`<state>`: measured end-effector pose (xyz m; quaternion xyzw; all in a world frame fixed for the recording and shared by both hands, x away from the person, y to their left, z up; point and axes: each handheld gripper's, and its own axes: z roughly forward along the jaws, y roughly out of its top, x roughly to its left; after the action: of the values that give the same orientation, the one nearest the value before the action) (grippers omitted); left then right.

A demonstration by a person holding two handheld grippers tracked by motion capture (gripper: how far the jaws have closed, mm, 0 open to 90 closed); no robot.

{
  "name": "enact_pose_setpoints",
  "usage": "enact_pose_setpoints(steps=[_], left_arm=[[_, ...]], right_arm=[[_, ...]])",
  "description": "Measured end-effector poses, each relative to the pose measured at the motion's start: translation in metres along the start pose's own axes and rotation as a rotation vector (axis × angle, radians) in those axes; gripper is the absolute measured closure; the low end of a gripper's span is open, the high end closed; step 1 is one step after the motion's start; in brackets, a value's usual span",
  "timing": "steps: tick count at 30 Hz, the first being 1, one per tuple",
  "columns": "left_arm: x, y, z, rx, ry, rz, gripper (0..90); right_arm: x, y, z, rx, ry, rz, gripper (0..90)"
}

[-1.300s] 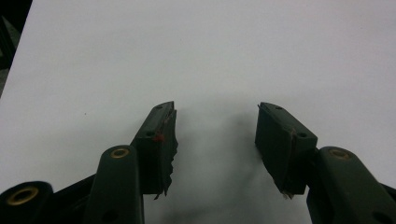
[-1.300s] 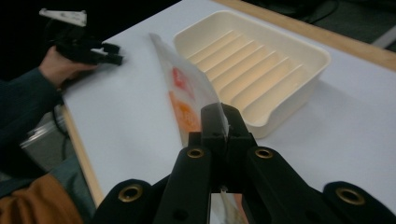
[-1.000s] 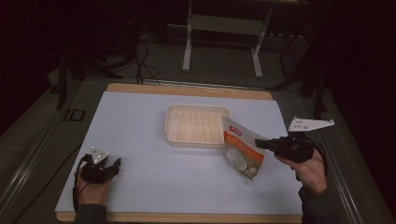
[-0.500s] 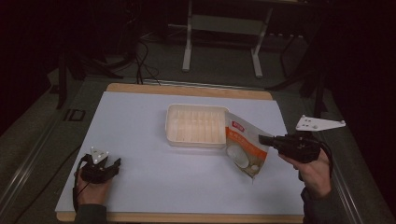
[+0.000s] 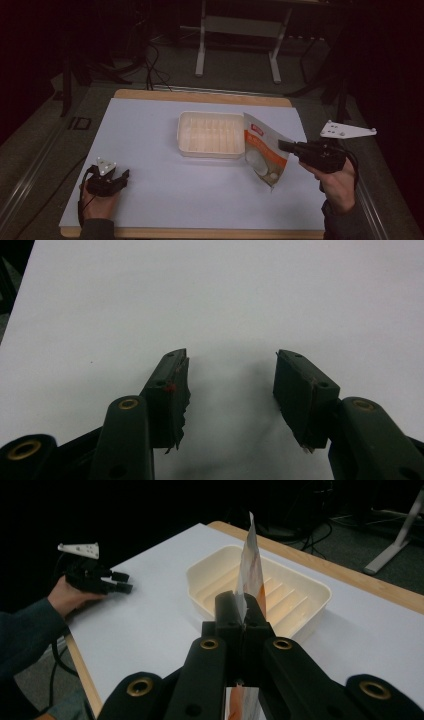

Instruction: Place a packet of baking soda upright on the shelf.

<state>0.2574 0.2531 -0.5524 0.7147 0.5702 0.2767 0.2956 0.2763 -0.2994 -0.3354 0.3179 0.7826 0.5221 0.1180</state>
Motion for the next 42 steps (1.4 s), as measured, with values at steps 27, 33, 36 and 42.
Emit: enact_pose_setpoints(steps=[27, 33, 36, 42], left_arm=[[0.001, 0.000, 0.000, 0.002, -0.003, -0.002, 47.5], [0.000, 0.000, 0.000, 0.001, -0.003, -0.003, 47.5], [0.001, 0.000, 0.000, 0.003, -0.004, -0.002, 47.5], [0.001, 0.000, 0.000, 0.001, -0.006, -0.005, 47.5]], right_arm=[[0.005, 0.036, 0.016, -0.163, -0.034, 0.061, 90.0], [0.003, 0.046, 0.027, -0.187, -0.064, 0.067, 90.0], [0.002, 0.051, 0.034, -0.193, -0.078, 0.076, 90.0], [-0.002, 0.058, 0.049, -0.212, -0.100, 0.091, 90.0]])
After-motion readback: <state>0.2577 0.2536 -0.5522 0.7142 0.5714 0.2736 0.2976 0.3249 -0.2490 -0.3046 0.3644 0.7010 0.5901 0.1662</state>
